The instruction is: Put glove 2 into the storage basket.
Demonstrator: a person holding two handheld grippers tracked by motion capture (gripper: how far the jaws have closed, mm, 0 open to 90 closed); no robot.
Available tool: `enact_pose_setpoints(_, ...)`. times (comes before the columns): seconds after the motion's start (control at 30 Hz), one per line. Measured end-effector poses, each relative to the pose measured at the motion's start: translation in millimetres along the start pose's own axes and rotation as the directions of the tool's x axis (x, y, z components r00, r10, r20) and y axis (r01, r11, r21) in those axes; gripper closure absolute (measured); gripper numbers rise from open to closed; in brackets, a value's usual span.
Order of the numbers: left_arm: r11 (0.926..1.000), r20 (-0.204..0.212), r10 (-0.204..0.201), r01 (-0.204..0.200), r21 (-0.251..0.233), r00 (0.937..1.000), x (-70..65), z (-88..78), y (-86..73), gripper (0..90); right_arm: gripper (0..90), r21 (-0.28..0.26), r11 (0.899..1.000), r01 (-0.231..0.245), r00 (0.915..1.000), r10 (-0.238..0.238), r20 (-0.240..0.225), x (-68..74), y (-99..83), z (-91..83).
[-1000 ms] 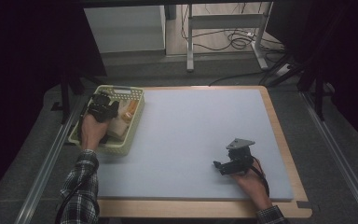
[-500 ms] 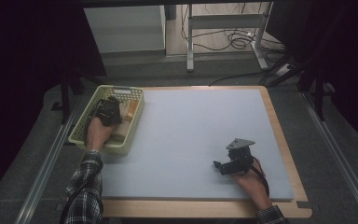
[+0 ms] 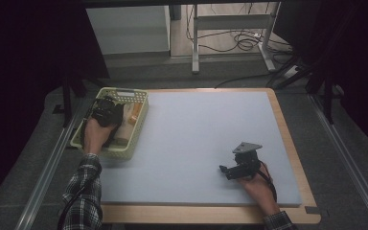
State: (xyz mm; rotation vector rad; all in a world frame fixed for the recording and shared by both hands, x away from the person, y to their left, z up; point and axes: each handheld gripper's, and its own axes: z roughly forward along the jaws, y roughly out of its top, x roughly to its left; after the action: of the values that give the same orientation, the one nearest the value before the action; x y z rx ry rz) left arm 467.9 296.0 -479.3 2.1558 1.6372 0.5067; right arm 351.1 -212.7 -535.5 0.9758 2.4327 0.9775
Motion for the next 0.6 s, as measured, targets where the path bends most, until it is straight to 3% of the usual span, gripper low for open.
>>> enact_pose_setpoints(0.23, 0.9978, 0.043, -0.018, 0.021, -0.063, 0.9989, 3.5, -15.6, -2.8, 41.7, 4.3, 0.000, 1.000, 0.001, 1.0000, -0.001, 0.001, 0.1, 0.0, -0.1)
enact_pose_setpoints(0.6, 0.9931, 0.090, -0.023, 0.033, -0.113, 0.9956, 6.2, -27.3, -12.6, 32.7, 4.3, -0.001, 1.000, 0.003, 1.0000, -0.003, 0.003, 0.3, 0.0, -0.2)
